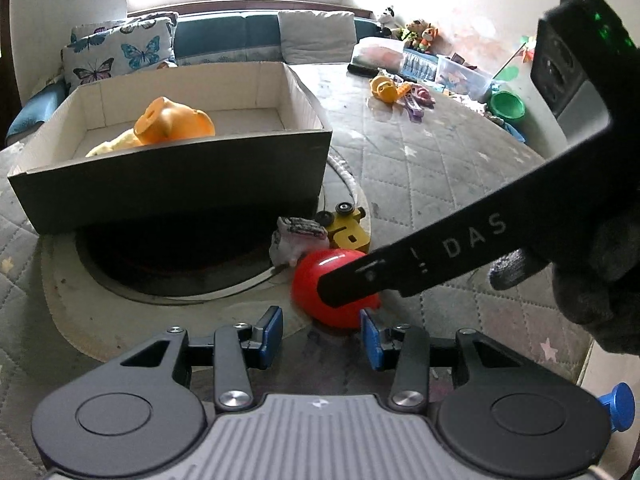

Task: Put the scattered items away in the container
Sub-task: 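Close the right gripper on the red ball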

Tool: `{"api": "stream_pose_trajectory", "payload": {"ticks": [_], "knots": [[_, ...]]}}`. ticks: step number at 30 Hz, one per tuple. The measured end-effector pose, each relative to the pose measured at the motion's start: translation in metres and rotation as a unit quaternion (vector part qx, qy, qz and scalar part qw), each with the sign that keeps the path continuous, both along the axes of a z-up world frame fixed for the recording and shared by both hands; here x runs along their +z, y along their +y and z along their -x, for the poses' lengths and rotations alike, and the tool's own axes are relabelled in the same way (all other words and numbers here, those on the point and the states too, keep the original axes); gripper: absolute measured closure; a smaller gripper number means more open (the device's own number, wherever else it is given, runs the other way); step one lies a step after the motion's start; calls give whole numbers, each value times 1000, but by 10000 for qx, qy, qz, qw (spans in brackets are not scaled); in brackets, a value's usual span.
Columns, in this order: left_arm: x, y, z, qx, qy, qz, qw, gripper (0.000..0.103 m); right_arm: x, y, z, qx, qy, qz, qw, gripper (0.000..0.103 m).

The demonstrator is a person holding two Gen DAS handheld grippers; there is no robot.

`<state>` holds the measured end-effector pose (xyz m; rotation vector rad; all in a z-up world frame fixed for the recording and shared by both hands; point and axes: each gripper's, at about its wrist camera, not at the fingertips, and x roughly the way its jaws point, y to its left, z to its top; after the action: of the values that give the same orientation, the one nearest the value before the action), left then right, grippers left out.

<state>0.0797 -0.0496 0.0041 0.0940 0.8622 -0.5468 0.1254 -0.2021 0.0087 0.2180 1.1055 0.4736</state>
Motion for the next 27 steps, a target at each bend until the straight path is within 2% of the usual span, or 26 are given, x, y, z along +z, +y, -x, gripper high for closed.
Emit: {"api": "stream_pose_trajectory", "payload": {"ticks": [2, 4, 10, 13, 27], "knots": [[-1, 0, -1, 6, 9, 29, 10000, 57, 0, 2, -2, 8, -24, 32, 10000, 48], [-2, 1, -3, 19, 10, 78, 10000, 57, 0, 4, -2, 34, -58, 49, 10000, 41], [-2, 2, -5, 42, -4, 146, 9999, 58, 1, 19, 2, 189, -305, 411, 9985, 39], [-2, 2, -6, 47, -28, 148, 9999, 58, 2, 19, 2, 162, -326, 464, 9983, 44], [4, 4, -11, -210, -176, 226, 9994, 56, -1, 1, -6, 212, 88, -284, 9993, 46]]}}
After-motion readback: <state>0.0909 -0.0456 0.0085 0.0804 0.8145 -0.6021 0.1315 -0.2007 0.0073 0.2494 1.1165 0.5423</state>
